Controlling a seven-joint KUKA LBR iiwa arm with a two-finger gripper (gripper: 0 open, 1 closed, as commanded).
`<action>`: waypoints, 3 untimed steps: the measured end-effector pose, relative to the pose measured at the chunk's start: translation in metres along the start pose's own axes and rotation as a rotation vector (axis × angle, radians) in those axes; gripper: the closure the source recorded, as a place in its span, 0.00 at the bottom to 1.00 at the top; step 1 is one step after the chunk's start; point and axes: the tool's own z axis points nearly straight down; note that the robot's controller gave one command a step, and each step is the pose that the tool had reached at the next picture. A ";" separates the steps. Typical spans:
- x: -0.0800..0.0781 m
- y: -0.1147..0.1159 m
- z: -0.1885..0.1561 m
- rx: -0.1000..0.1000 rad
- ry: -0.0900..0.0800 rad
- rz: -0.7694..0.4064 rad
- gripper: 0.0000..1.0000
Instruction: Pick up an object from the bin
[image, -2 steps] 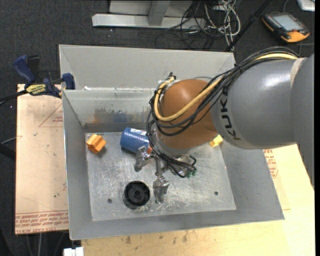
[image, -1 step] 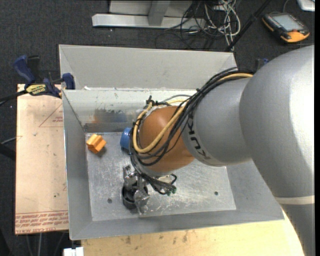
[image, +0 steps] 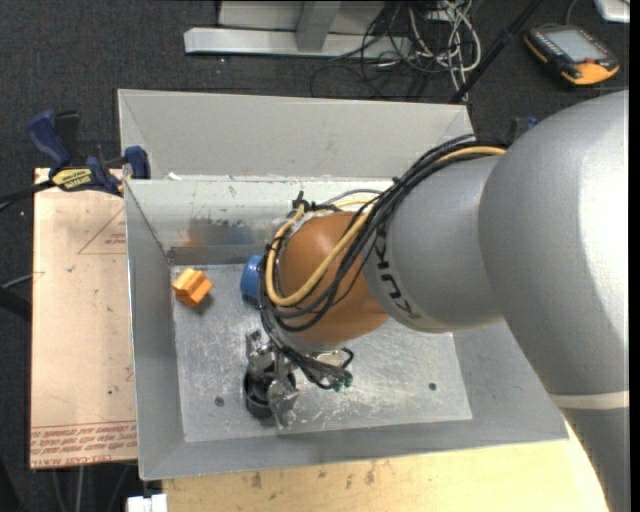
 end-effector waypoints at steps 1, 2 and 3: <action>0.001 -0.001 -0.003 -0.005 0.003 -0.002 1.00; -0.013 -0.008 -0.187 -0.008 0.030 0.069 1.00; -0.015 -0.008 -0.191 -0.007 0.024 0.069 1.00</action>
Offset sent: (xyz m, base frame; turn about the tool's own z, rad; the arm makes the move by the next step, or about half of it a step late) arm 0.0080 -0.0028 0.1872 0.0699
